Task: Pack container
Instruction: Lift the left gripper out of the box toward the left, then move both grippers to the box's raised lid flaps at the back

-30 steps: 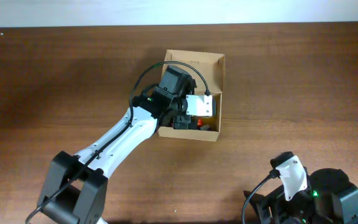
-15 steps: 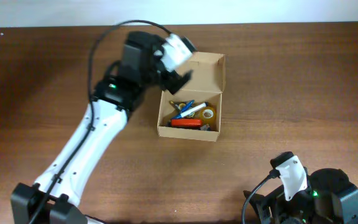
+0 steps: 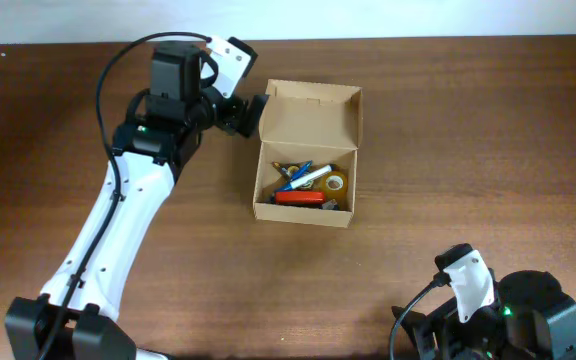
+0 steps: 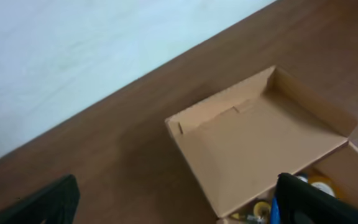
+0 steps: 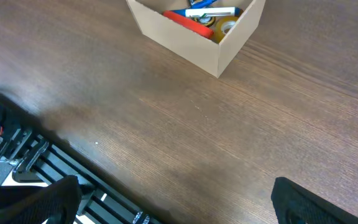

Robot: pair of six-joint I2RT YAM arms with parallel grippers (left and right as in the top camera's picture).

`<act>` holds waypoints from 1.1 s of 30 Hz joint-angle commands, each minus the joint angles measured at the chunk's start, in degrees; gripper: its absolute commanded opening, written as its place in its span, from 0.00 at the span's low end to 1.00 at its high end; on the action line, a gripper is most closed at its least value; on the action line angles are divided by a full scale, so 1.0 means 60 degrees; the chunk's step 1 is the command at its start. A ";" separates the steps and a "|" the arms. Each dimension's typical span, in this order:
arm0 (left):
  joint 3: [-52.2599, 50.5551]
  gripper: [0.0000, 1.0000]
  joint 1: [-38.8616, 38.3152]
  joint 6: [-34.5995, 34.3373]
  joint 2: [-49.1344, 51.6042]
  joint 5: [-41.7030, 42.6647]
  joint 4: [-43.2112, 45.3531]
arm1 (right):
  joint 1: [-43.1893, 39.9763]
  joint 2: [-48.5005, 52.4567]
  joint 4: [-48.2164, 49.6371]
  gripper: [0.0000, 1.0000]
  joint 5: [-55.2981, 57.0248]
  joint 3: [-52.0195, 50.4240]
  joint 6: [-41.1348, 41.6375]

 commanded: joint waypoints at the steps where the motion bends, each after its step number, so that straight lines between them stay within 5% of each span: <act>1: 0.0062 0.66 0.0084 -0.0131 -0.0058 0.0062 -0.0091 | -0.0011 -0.0025 0.0062 0.99 -0.0565 0.0011 -0.0033; 5: 0.0062 0.02 0.0102 -0.0131 -0.0058 -0.0423 -0.0095 | -0.0011 -0.0018 0.0437 0.99 -0.0667 0.0011 -0.0033; 13: 0.0062 0.02 0.0539 -0.1217 0.0146 -0.0503 -0.0226 | -0.0011 0.0321 0.2881 0.95 -0.0441 0.0011 0.0943; 15: 0.0062 0.02 0.0754 -0.1555 0.0357 -0.0044 -0.0091 | -0.0011 0.0707 0.3340 0.78 -0.0109 0.0011 0.0943; 17: 0.0062 0.02 0.0954 -0.1865 0.0619 0.0641 0.0149 | -0.0015 0.1213 0.3763 0.41 0.0288 0.0011 0.1045; 19: 0.0062 0.02 0.1086 -0.2164 0.0900 0.1049 0.0426 | -0.0015 0.1832 0.4251 0.18 0.0922 0.0011 0.1413; 21: 0.0062 0.02 0.1129 -0.2404 0.1140 0.1086 0.0645 | -0.0015 0.2521 0.4860 0.11 0.1330 0.0011 0.1515; 28: 0.0102 0.02 0.1126 -0.3297 0.2022 0.1384 0.1508 | -0.0896 0.5049 0.7020 0.04 0.1126 0.0015 0.1515; 33: 0.0670 0.02 0.1126 -0.3792 0.2973 0.1519 0.1596 | -0.2823 0.6856 0.8597 0.03 -0.1319 0.0015 0.1515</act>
